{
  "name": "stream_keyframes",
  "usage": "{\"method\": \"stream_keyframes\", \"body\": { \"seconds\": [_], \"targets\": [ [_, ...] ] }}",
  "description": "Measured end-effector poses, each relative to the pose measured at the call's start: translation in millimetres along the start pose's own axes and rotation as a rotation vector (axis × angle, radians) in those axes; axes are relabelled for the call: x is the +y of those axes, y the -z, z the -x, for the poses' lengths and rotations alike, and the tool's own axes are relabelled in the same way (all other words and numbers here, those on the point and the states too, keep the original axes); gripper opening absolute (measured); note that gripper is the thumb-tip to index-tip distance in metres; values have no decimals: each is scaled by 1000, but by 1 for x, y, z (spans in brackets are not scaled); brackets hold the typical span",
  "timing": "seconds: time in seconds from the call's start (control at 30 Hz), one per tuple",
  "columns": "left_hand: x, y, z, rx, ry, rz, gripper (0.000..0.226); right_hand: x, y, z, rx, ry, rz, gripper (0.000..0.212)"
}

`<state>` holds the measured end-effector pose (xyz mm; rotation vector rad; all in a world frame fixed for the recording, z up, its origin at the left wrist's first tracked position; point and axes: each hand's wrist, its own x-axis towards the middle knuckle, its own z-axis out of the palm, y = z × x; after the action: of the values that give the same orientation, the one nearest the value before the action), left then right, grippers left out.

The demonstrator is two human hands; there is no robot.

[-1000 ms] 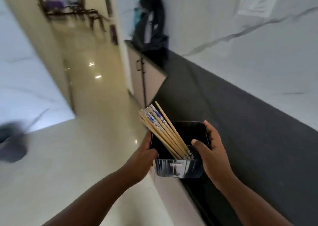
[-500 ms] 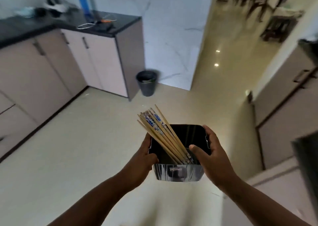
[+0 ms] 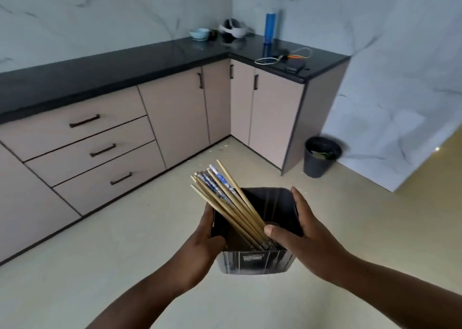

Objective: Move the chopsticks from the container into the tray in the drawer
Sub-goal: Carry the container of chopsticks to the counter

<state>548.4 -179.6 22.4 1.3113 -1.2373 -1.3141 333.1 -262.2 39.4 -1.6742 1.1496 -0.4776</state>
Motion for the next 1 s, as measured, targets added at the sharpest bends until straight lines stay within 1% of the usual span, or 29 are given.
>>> {"method": "stream_keyframes", "body": {
  "seconds": [0.13,0.23,0.37,0.47,0.6,0.7,0.87,1.0],
  "targets": [
    [0,52,-26,143,8,-9,80,-25,-24,-80,-49,73,-58,94],
    [-2,94,-54,243,16,-28,79,-40,-41,-150,-107,114,-73,93],
    [3,152,-92,383,27,-57,76,-69,-63,-245,-265,156,-53,96],
    [13,192,-109,501,103,-8,74,-99,-79,-304,-380,173,-60,102],
    [18,238,-128,675,130,-2,67,-137,-107,-368,-528,197,-55,106],
    [17,268,-140,780,134,3,69,-158,-134,-404,-571,218,-104,109],
    [3,331,-158,886,150,44,69,-193,-188,-464,-650,217,-171,100],
    [-9,399,-171,894,111,67,67,-226,-234,-510,-653,216,-180,96]
  ]
}}
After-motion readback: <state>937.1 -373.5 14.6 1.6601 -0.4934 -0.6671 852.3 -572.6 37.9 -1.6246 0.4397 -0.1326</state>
